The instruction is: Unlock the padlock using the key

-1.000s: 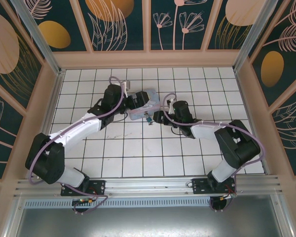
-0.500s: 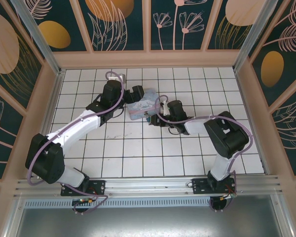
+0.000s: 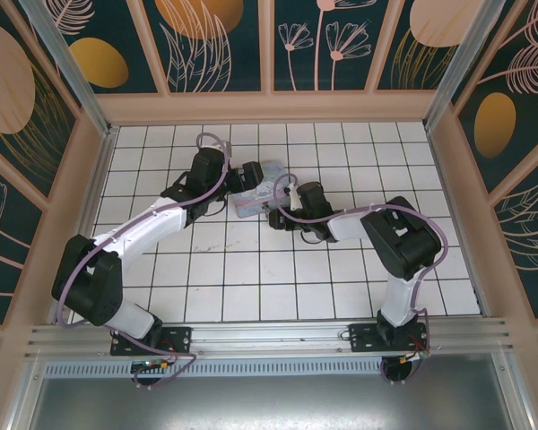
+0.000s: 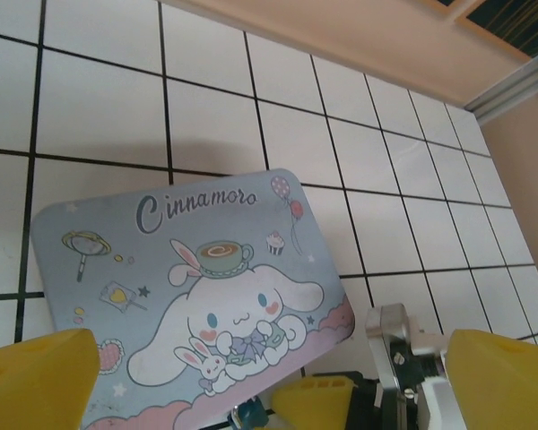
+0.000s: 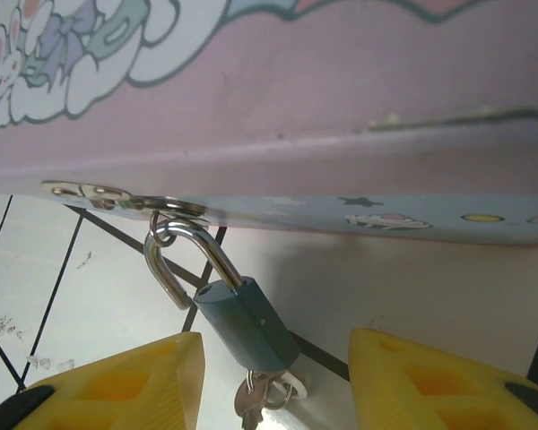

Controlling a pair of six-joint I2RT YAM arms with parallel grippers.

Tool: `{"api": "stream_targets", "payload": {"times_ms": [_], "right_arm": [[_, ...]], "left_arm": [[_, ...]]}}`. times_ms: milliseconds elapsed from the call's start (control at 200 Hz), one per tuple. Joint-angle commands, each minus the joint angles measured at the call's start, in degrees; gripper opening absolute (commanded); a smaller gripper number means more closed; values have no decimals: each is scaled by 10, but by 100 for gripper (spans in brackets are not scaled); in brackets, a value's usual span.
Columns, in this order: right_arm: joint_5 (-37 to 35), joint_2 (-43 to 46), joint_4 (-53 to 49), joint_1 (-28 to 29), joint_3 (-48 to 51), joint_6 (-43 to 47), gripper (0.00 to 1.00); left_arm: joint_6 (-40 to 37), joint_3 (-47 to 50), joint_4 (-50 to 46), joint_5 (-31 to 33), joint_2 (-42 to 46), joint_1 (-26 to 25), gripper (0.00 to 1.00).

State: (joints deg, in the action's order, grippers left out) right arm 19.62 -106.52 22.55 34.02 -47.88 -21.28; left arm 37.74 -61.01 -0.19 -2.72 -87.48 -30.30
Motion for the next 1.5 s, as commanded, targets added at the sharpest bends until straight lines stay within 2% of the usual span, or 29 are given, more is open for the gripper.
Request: {"api": "stream_targets", "payload": {"times_ms": [0, 175, 455, 671, 841, 1066, 1496], "right_arm": [[9, -15, 11, 4, -17, 10, 46], [16, -22, 14, 4, -21, 6, 44], [25, -23, 18, 12, -25, 2, 34], [18, -20, 11, 16, -21, 2, 19], [3, -1, 5, 15, -3, 1, 0], [-14, 26, -4, 12, 18, -31, 0], [-13, 46, -8, 12, 39, -150, 0]], "left_arm": [[11, 8, 3, -17, -2, 4, 98], [11, 12, 5, -23, -2, 6, 99], [13, 18, 12, -36, -6, 10, 99], [15, 22, 16, -42, -7, 12, 99], [13, 24, 15, -46, -5, 13, 99], [5, 21, -1, -23, -1, 13, 98], [-35, 4, -64, 65, -36, 13, 98]]}}
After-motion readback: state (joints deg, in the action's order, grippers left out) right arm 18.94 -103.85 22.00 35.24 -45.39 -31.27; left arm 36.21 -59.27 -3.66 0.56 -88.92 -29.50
